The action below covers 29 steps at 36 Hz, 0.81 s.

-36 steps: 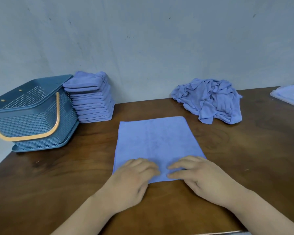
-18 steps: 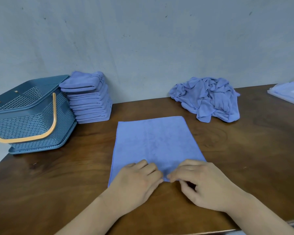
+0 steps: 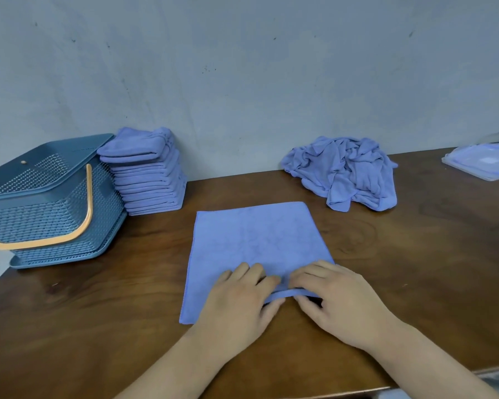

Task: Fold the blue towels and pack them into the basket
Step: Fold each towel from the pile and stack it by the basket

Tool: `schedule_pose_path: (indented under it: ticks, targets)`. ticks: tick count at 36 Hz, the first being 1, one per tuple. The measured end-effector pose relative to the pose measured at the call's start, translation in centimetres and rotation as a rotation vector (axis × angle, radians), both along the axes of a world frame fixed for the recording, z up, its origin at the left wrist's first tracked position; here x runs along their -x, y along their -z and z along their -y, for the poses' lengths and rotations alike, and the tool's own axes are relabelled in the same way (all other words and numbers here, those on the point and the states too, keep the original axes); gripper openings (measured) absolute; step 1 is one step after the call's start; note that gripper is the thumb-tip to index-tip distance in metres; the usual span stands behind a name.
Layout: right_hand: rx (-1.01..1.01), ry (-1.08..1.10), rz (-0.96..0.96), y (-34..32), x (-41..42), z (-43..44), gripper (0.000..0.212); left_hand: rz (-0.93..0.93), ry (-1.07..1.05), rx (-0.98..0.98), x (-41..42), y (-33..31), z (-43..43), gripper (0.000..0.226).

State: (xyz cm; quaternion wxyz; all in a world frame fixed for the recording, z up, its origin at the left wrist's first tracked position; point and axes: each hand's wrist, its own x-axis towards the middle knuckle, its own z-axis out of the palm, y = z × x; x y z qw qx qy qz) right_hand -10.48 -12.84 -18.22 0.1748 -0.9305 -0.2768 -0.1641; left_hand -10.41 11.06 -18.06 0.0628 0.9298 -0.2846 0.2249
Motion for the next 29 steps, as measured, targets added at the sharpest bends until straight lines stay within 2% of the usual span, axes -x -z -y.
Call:
schedule_pose_path:
  ticks: [5, 8, 13, 17, 19, 23, 29]
  targets:
    - [-0.098, 0.124, -0.156, 0.2, 0.2, 3.7, 0.031, -0.121, -0.029, 0.086, 1.2, -0.5, -4.9, 0.032]
    - [-0.176, 0.16, -0.217, 0.4, 0.3, 5.3, 0.034, -0.199, -0.125, 0.18, 1.9, -0.2, -8.7, 0.026]
    - [-0.345, 0.175, -0.279, 0.1, 0.3, 5.4, 0.025, -0.353, -0.195, 0.347, 2.6, 0.5, -12.1, 0.049]
    - [-0.404, 0.171, -0.299, 0.0, 0.5, 5.6, 0.017, -0.394, -0.187, 0.469, 3.0, 0.4, -12.5, 0.053]
    - [-0.416, 0.177, -0.309, 0.0, 0.6, 5.7, 0.017, -0.396, -0.216, 0.521, 3.2, 0.3, -12.5, 0.05]
    - [-0.467, 0.185, -0.35, -0.5, 0.8, 5.6, 0.019, -0.413, -0.243, 0.566, 3.3, -0.2, -12.5, 0.022]
    - [-0.581, 0.179, -0.403, -1.0, 0.6, 5.5, 0.019, -0.507, -0.205, 0.73, 2.9, -0.3, -13.0, 0.031]
